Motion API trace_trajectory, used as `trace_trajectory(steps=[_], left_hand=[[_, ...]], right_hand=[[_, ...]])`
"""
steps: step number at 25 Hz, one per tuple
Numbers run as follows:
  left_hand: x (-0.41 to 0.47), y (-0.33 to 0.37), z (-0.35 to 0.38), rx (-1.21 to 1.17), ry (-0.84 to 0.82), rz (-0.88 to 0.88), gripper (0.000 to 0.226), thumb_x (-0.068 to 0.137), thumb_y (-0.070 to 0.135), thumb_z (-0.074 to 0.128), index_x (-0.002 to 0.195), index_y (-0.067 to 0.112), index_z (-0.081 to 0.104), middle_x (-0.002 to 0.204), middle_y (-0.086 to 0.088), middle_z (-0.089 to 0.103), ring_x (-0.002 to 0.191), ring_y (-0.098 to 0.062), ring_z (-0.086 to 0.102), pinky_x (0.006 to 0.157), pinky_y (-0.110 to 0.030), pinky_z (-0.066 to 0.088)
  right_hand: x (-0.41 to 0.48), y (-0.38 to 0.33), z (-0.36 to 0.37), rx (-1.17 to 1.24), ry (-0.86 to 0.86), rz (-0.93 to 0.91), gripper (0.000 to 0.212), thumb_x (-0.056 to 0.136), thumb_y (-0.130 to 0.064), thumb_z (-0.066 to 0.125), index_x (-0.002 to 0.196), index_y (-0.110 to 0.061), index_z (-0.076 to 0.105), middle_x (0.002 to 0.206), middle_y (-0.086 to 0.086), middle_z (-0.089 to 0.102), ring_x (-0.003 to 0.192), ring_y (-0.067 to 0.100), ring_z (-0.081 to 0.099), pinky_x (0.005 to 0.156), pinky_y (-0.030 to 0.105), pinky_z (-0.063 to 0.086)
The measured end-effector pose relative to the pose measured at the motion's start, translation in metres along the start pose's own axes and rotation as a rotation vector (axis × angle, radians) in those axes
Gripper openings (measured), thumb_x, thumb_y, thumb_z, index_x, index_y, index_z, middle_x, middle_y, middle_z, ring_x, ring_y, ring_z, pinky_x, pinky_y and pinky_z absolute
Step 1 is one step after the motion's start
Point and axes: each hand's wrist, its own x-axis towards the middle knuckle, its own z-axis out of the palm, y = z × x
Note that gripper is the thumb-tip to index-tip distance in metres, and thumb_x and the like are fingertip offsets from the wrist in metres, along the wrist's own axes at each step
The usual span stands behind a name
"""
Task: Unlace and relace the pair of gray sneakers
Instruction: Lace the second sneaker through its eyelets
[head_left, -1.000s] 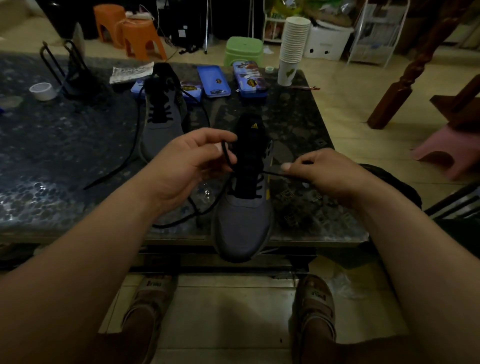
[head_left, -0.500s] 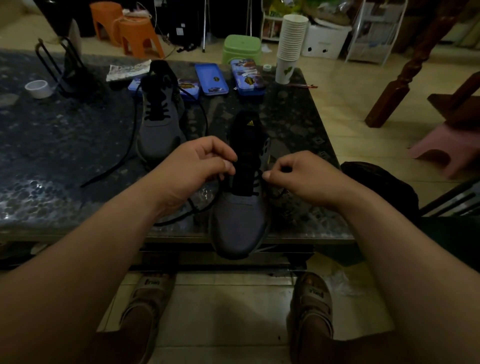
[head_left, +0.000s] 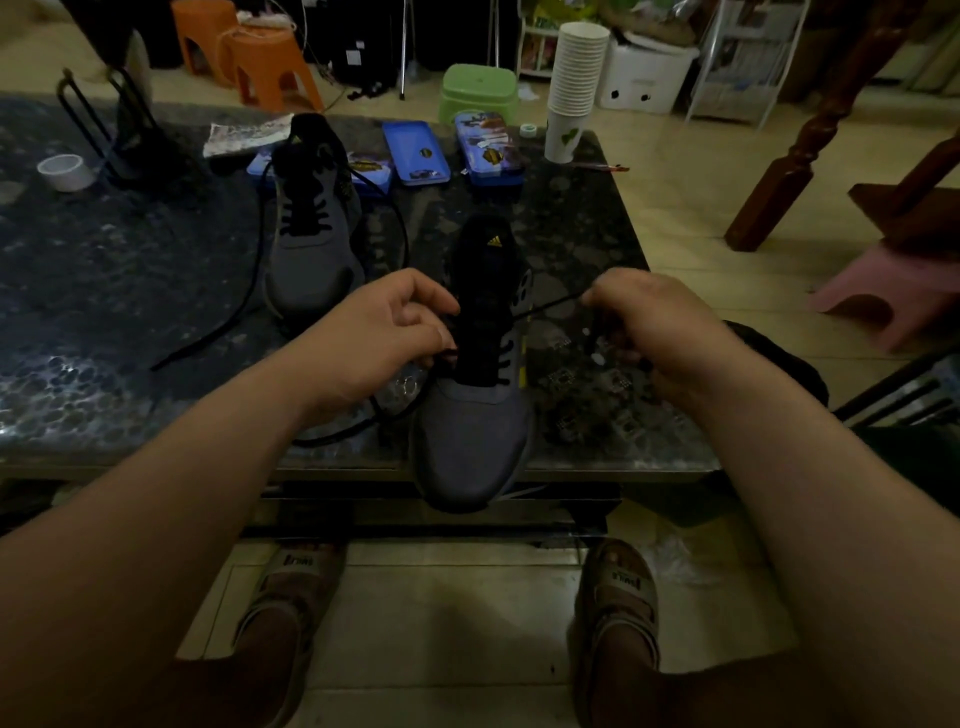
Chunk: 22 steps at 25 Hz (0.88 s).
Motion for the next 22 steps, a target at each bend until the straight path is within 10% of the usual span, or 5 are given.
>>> trace_trajectory(steps=[5,11,16,22], left_hand=[[-0.004,0.002,0.004,0.091,-0.010,-0.006,0.021,0.097,0.007,0.066,0.112,0.021,0.062,0.087,-0.004,0.071,0.080,-0.010,0.064,0.077,-0.023,0.050],[-0.005,-0.005,0.006,0.441,0.098,0.035,0.011,0.098,0.031,0.069,0.094,0.025,0.061,0.082,0.004,0.062,0.063,-0.001,0.051,0.063,-0.023,0.045],[-0.005,-0.001,0.004,0.414,0.109,0.001,0.017,0.103,0.029,0.061,0.092,0.017,0.060,0.086,-0.007,0.067,0.075,-0.018,0.062,0.068,-0.032,0.048],[-0.004,0.002,0.006,0.366,0.171,0.010,0.016,0.106,0.027,0.054,0.096,0.015,0.055,0.078,-0.002,0.068,0.067,-0.012,0.065,0.062,-0.032,0.051]], right_hand=[[0.003,-0.002,-0.007,0.811,-0.069,0.250,0.022,0.095,-0.020,0.044,0.074,-0.018,0.045,0.077,-0.001,0.062,0.049,0.008,0.029,0.047,0.021,0.013],[-0.005,0.001,0.002,-0.437,-0.189,-0.084,0.029,0.093,-0.052,0.070,0.085,-0.024,0.076,0.083,-0.009,0.072,0.071,0.003,0.065,0.061,0.019,0.047],[-0.003,0.002,0.004,-0.331,-0.207,-0.064,0.034,0.095,-0.040,0.071,0.068,-0.020,0.068,0.056,-0.009,0.057,0.047,0.005,0.049,0.049,0.022,0.039],[0.006,0.005,-0.010,-0.256,-0.007,-0.012,0.030,0.088,-0.038,0.072,0.088,-0.008,0.076,0.085,0.016,0.075,0.081,0.036,0.071,0.077,0.049,0.059]])
